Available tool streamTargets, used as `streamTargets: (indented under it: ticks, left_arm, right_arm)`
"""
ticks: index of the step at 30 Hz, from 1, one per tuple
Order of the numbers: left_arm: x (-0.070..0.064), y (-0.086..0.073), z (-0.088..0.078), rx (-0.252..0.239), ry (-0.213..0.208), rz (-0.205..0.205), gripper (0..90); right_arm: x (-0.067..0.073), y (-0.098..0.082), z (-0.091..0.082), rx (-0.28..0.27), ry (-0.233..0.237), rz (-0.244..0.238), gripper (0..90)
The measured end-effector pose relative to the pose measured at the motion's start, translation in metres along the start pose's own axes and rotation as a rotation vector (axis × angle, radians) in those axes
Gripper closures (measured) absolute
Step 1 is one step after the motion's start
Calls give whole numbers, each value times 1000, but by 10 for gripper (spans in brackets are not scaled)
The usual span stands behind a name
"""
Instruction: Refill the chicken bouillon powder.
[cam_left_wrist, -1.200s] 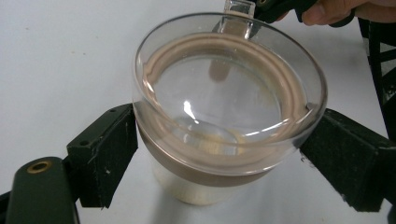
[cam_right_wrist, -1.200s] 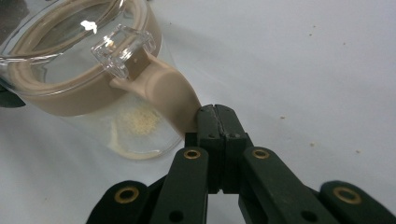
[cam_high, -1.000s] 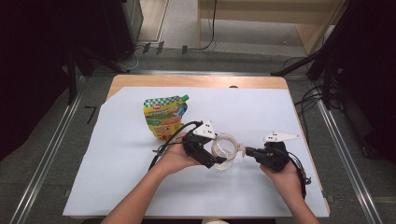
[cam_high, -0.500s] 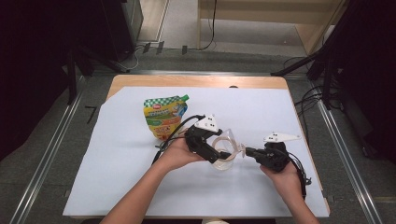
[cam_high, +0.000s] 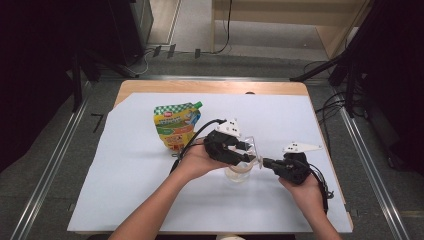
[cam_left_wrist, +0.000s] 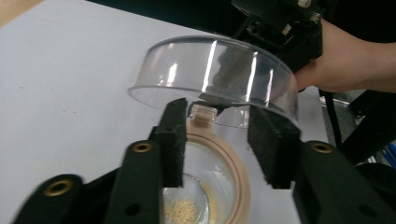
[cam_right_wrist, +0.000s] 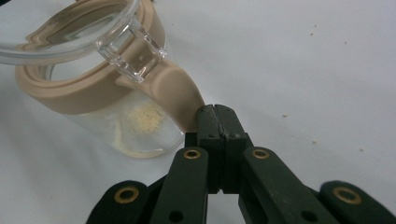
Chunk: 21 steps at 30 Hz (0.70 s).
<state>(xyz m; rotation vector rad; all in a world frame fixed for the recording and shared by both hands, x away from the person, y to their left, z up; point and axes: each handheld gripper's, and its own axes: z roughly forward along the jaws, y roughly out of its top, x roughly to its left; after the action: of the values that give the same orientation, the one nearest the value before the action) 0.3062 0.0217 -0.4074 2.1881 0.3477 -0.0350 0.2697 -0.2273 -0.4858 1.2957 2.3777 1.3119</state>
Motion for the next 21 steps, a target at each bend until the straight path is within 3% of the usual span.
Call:
streamTargets:
  ticks: [2,5,6,8,15,21]
  left_arm:
    - [0,1,1,8,-27,1,664]
    - [-1,3,4,11,-54,6,846]
    - [-1,4,4,5,-52,6,865]
    - [-2,6,5,-4,-68,8,880]
    - [-5,14,15,23,-65,19,875]
    - [-3,14,26,47,-93,-27,860]
  right_arm:
    - [0,0,0,0,0,1,900]
    - [0,0,0,1,1,1,900]
    - [0,0,0,2,2,3,900]
    - [0,0,0,-1,2,5,900]
    - [0,0,0,-1,5,7,900]
    - [1,-1,-1,-6,8,3,900]
